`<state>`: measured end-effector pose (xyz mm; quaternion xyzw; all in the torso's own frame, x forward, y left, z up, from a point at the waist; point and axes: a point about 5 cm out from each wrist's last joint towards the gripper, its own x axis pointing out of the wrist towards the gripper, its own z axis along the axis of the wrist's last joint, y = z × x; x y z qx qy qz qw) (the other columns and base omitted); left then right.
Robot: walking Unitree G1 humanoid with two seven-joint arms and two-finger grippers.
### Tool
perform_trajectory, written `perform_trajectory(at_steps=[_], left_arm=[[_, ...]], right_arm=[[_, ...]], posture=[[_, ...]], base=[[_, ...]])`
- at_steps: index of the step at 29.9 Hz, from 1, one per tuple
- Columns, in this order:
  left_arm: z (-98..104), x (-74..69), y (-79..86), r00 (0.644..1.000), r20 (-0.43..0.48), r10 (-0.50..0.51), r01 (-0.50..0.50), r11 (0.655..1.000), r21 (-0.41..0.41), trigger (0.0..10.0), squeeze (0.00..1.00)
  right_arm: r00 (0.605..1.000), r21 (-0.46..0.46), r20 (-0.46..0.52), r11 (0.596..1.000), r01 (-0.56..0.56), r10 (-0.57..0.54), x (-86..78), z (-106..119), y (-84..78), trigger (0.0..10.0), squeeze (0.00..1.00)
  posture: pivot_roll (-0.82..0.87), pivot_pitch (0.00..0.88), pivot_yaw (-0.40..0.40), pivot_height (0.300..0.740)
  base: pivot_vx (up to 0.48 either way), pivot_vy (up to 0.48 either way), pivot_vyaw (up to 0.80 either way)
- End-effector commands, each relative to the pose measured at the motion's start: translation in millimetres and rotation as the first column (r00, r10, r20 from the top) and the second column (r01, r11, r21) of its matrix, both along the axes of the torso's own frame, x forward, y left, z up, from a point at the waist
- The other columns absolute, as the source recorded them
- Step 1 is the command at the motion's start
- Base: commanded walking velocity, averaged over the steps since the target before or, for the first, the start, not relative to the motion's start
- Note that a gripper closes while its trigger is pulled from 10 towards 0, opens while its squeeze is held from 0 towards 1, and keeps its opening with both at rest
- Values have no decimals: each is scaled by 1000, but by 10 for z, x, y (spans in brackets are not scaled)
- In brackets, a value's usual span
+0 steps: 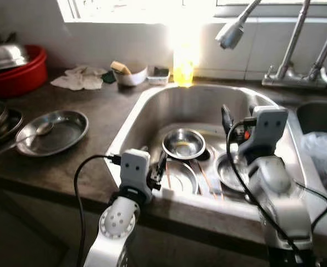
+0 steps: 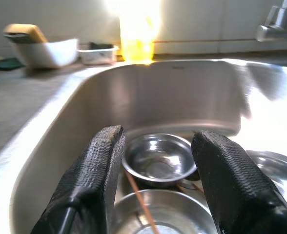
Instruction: Kitchen organization
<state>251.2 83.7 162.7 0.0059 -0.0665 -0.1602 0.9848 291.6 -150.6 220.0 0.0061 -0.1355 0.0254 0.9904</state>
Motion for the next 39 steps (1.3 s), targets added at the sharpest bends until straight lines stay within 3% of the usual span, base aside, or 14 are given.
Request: perform_trajectory(at_steps=[1,11,29,34,39], left_arm=[[-46,11,38,1000,-17,11,-11,1000,5,10000,0],[-57,19,54,1000,-13,12,-12,1000,6,10000,0],[-62,24,46,1000,-4,10,-10,1000,16,10000,0],[-78,13,52,1000,-13,14,-14,1000,15,10000,0],[-102,-1,45,1000,-24,13,-12,1000,18,10000,0]], right_arm=[[999,3,26,1000,-21,21,-22,46,66,10000,0],[1000,29,22,999,-19,18,-14,60,102,10000,0],[999,28,34,999,-38,37,29,128,134,10000,0],[998,14,10,998,-61,61,83,115,175,10000,0],[997,-85,-8,993,-76,76,197,107,238,10000,0]], posture=[[73,11,33,740],[79,6,28,740],[79,5,27,740],[83,8,25,740],[80,16,24,740]], base=[[0,330,800],[0,469,800],[0,107,762],[0,0,0],[0,0,0]])
